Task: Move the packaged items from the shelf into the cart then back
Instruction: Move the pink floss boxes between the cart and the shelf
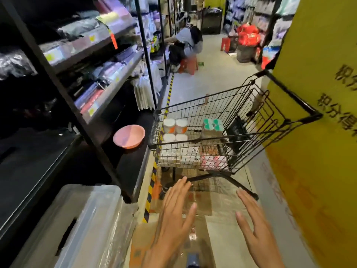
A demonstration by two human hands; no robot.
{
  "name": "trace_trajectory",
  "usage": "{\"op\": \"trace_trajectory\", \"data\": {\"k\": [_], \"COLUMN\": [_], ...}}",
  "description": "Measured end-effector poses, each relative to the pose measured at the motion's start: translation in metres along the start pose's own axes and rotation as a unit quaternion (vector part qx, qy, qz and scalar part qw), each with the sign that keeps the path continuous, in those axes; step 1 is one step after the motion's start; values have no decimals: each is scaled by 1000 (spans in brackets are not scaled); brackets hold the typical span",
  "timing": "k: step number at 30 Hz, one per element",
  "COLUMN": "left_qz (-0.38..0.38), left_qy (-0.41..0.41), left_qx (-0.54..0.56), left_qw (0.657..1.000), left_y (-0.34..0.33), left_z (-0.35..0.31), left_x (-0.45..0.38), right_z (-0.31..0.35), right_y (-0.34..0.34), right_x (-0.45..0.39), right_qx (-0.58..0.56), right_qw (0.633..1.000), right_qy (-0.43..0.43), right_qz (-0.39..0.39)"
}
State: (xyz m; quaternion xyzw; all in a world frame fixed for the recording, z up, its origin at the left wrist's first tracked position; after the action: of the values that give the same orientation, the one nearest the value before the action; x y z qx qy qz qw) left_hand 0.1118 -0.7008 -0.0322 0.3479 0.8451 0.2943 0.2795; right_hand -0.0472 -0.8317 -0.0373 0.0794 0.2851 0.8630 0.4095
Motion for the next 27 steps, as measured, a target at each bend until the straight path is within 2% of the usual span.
{"op": "trace_trajectory", "data": {"k": [6,13,15,24,27], "left_qz": [41,100,97,41,50], "left_qy": [-17,39,43,73,100], "left_qx": [5,80,91,61,38], "left_qw": [999,991,990,995,993], "left_y": [-24,-73,-89,-175,-200], "left_z": [4,14,18,37,56], "left_x": [-109,-208,-241,-393,-427], "right_z": [-9,-54,-69,-131,-157], "right_y": [26,43,48,48,36], "right_x": [-105,-192,-225,-416,-459], "right_qx": [19,17,13,8,2], "right_qw": [999,997,996,997,991], "right_qy": [-21,-67,-73,-63,-86], "right_qz": [-34,-43,-44,50,101]}}
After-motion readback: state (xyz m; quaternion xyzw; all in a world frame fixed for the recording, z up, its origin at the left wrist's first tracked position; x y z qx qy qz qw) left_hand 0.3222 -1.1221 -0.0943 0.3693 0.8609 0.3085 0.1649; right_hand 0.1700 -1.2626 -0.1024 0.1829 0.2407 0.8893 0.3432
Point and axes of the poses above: each hand's wrist, its own x-axis away from the middle knuckle, its own y-axis out of the back of the hand, z = x × y, the point moved 7 cm from there along -x, towards the middle knuckle, and after that the axes turned 2 degrees about -y, right-handed, at the moved point
